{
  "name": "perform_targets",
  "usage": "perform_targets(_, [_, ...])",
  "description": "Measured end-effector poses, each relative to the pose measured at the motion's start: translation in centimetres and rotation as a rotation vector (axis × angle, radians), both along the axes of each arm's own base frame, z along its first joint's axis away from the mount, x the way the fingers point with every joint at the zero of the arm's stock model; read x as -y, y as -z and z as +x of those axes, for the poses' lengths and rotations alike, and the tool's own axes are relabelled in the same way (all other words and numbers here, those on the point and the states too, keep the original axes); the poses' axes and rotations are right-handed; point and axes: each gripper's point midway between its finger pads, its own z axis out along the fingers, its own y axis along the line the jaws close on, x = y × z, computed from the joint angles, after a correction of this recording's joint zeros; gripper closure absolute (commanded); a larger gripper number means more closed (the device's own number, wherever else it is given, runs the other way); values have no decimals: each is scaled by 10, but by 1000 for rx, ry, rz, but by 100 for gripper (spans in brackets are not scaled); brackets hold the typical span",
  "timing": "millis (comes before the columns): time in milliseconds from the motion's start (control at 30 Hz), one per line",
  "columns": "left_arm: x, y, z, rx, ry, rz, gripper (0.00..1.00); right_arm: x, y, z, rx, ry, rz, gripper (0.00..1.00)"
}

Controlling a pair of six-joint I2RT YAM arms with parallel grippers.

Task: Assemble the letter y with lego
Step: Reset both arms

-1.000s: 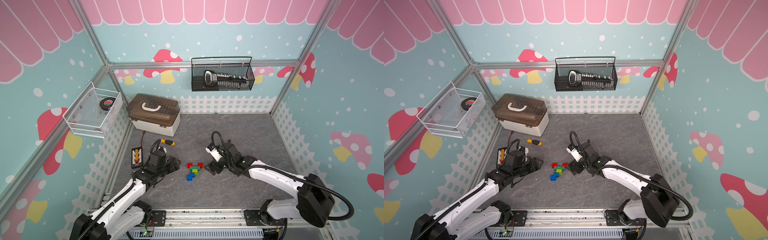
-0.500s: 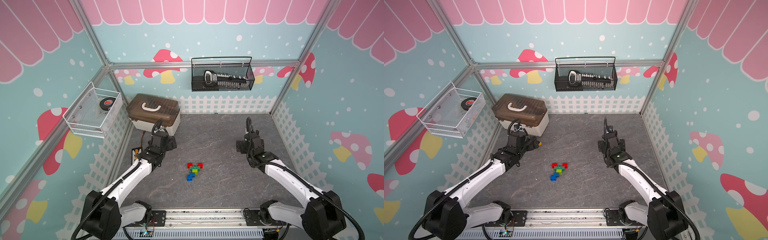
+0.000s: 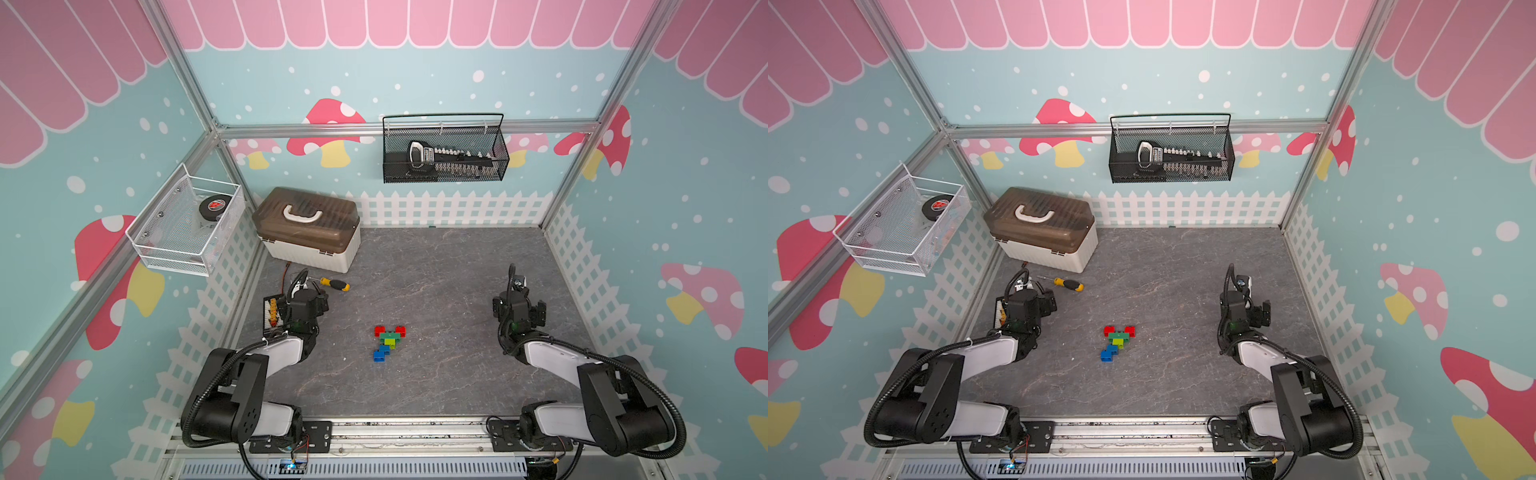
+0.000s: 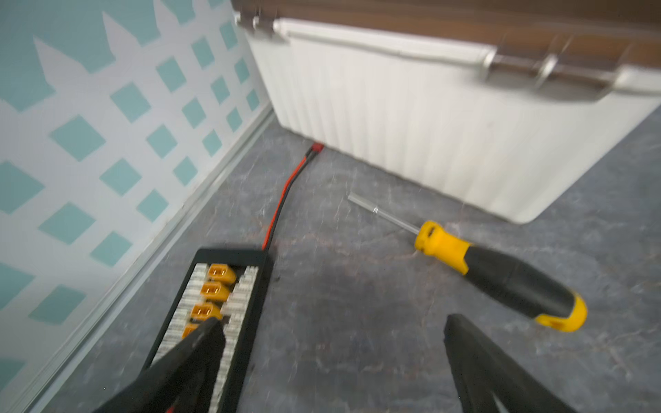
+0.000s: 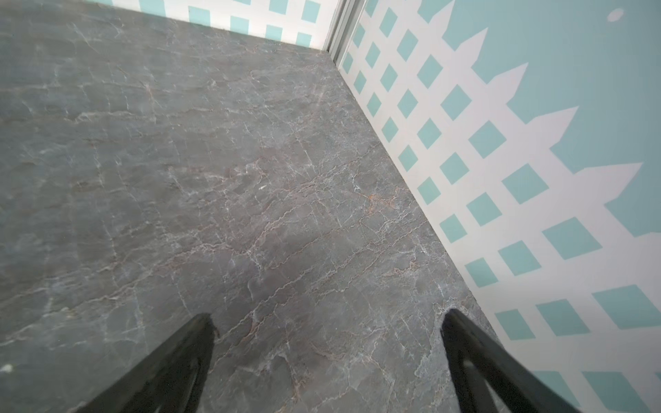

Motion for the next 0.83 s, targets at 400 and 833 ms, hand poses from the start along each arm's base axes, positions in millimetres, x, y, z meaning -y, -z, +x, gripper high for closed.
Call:
perform_targets(400, [3,3,15,84,66,-6,1,1,16,25,104,-127,45,1])
perform_targets(833, [3,-1,17,102,67,-7,1,-6,7,32,143,-163,62,1])
